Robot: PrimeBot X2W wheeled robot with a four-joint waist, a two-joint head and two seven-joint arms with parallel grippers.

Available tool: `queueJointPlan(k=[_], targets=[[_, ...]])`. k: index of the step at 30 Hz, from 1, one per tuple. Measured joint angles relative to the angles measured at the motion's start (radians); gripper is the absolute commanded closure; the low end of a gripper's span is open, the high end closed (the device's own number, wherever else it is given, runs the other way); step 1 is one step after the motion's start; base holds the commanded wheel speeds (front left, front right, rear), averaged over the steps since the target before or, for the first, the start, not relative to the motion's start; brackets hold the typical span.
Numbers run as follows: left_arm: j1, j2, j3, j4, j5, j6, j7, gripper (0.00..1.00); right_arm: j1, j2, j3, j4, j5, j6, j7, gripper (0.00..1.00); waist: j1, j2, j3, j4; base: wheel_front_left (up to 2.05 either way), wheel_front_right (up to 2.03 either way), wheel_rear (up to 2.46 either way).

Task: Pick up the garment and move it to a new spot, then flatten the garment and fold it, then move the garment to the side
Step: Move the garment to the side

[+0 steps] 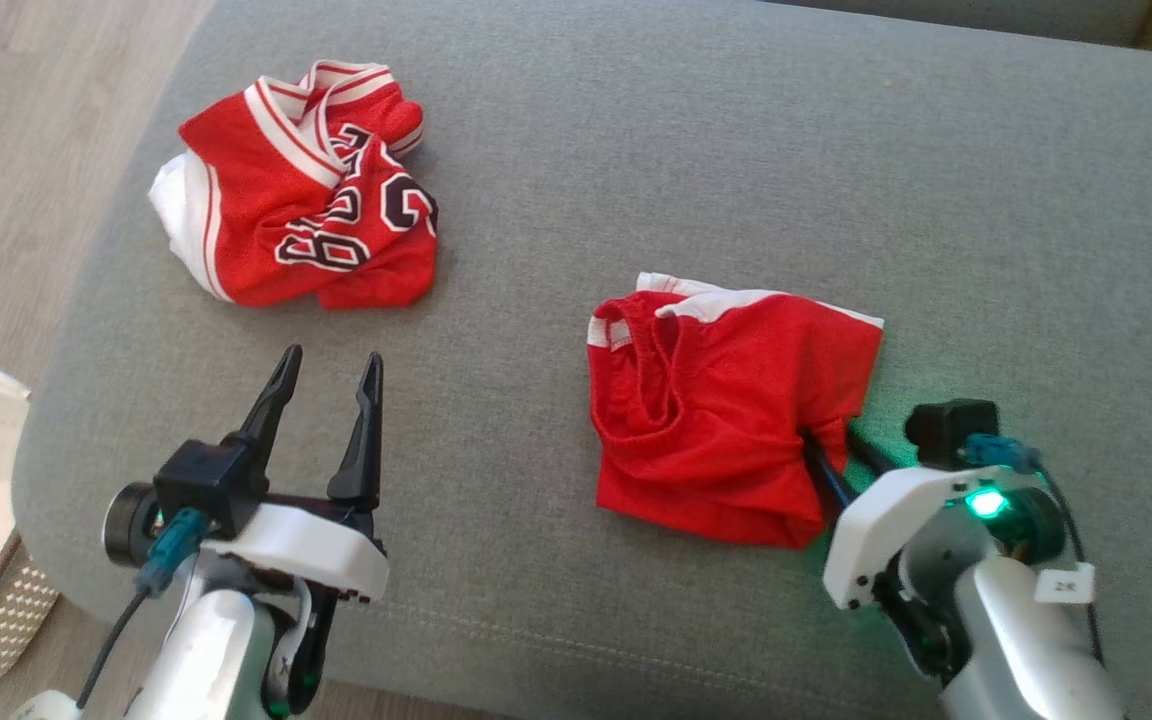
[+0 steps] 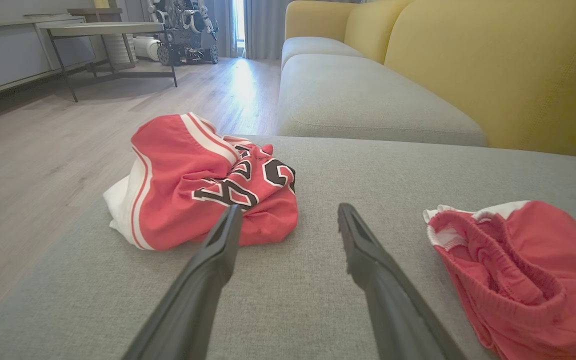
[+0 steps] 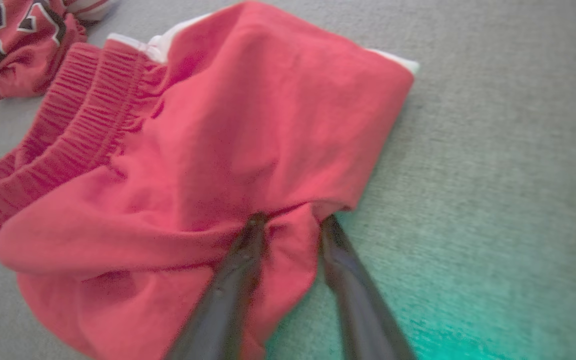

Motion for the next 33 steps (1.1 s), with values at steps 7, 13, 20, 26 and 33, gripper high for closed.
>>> queueJointPlan(k=[7,13,20,26,33], targets=[[0.0,-0.001,0.009,-0.002,0.001,-0.001,0.0,0.0,-0.016,-0.004,0.03,0.003,-0.031,0.0,-0.003,1.0,0.0,0.0,-0.004,-0.037,0.0,0.0,0.0],[0.0,0.009,0.016,-0.035,0.011,0.0,0.0,0.0,-0.025,-0.056,0.051,-0.037,-0.065,0.0,-0.011,1.0,0.0,0.0,-0.008,-0.112,0.0,0.0,0.0],[-0.002,0.016,0.003,-0.072,0.021,-0.01,0.0,0.0,-0.12,-0.142,0.051,-0.085,-0.072,0.0,-0.01,1.0,0.0,0.0,-0.001,-0.225,0.0,0.0,0.0],[-0.049,0.02,-0.025,-0.102,0.037,-0.028,0.003,0.0,-0.283,-0.241,0.035,-0.06,-0.071,0.0,-0.011,1.0,0.0,0.0,0.033,-0.335,0.0,0.0,0.0],[-0.138,0.02,-0.055,-0.125,0.047,-0.05,0.01,0.0,-0.424,-0.356,-0.009,0.047,-0.078,0.0,-0.025,1.0,0.0,0.0,0.136,-0.379,0.0,0.0,0.0]])
